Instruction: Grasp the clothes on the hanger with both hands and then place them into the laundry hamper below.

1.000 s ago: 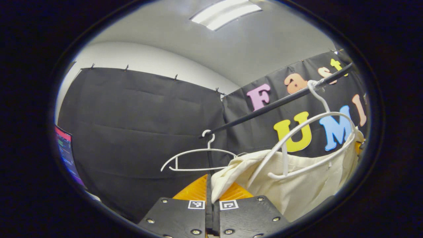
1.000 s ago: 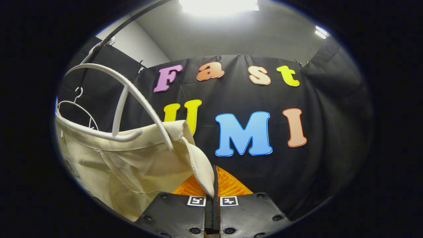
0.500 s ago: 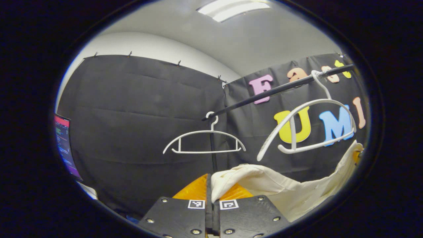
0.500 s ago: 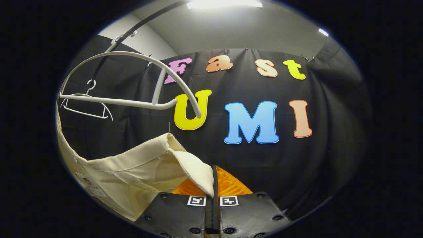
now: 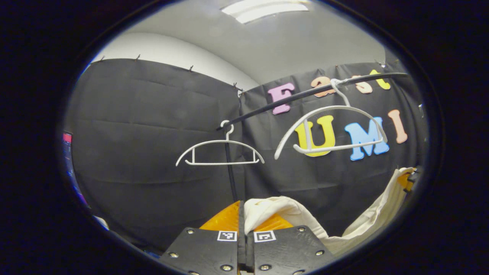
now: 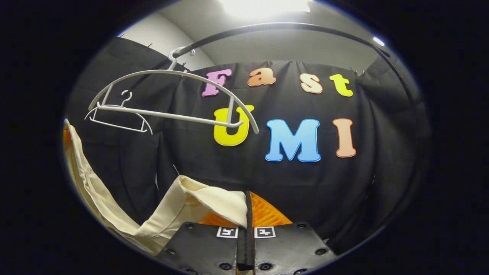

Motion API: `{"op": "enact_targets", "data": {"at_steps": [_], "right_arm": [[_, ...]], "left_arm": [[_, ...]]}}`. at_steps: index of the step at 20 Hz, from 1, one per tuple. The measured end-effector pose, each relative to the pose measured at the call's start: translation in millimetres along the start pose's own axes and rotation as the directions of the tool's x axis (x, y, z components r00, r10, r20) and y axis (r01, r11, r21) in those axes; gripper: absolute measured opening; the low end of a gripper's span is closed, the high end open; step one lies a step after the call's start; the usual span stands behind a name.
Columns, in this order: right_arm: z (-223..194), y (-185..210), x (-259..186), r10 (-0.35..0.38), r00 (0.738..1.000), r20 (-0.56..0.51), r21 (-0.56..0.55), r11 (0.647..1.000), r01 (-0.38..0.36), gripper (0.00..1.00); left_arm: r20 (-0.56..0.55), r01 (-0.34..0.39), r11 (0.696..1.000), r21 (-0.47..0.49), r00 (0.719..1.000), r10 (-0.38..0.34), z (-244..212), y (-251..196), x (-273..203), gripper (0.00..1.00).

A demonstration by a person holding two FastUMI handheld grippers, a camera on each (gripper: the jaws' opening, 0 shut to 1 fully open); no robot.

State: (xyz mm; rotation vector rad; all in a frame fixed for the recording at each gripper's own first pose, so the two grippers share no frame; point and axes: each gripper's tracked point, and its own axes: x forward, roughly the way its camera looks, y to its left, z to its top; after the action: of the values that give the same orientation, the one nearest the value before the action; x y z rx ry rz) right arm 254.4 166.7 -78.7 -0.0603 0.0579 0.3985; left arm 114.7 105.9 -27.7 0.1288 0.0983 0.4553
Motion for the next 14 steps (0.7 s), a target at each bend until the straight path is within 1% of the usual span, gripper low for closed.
{"op": "enact_targets", "data": {"at_steps": [1, 2, 5, 6, 7, 8, 9, 12, 13, 14], "right_arm": [[4, 6, -10, 0.010, 1.000, 0.003, 0.001, 1.000, -0.010, 0.01], [7, 13, -21, 0.021, 1.000, 0.007, 0.000, 1.000, -0.021, 0.01], [20, 38, -54, 0.062, 0.998, 0.028, -0.003, 0.998, -0.062, 0.01], [22, 49, -64, 0.077, 0.996, 0.033, -0.004, 0.997, -0.077, 0.05], [24, 58, -71, 0.095, 0.995, 0.035, -0.002, 0.995, -0.095, 0.01], [26, 69, -77, 0.114, 0.993, 0.036, 0.000, 0.993, -0.114, 0.04], [28, 81, -83, 0.137, 0.990, 0.035, 0.004, 0.990, -0.137, 0.05], [31, 113, -103, 0.196, 0.980, 0.034, 0.004, 0.981, -0.196, 0.04], [31, 124, -110, 0.215, 0.976, 0.033, 0.008, 0.977, -0.215, 0.04], [31, 134, -117, 0.232, 0.972, 0.032, 0.017, 0.972, -0.233, 0.04]], "left_arm": [[-0.003, 0.017, 1.000, -0.008, 1.000, -0.017, 0, -3, -4, 0.03], [-0.003, 0.035, 0.999, -0.017, 0.999, -0.035, -1, -5, -10, 0.01], [0.003, 0.097, 0.994, -0.045, 0.995, -0.097, -1, -10, -30, 0.01], [0.005, 0.124, 0.991, -0.054, 0.992, -0.124, 0, -16, -37, 0.03], [0.007, 0.150, 0.987, -0.059, 0.989, -0.150, 0, -21, -43, 0.03], [0.011, 0.172, 0.983, -0.060, 0.985, -0.171, 0, -26, -45, 0.01], [0.017, 0.193, 0.979, -0.061, 0.981, -0.192, 1, -30, -45, 0.01], [0.023, 0.261, 0.962, -0.084, 0.965, -0.260, -1, -37, -58, 0.01], [0.025, 0.281, 0.955, -0.096, 0.960, -0.280, -1, -38, -62, 0.03], [0.029, 0.298, 0.949, -0.105, 0.955, -0.296, -1, -36, -66, 0.03]]}}
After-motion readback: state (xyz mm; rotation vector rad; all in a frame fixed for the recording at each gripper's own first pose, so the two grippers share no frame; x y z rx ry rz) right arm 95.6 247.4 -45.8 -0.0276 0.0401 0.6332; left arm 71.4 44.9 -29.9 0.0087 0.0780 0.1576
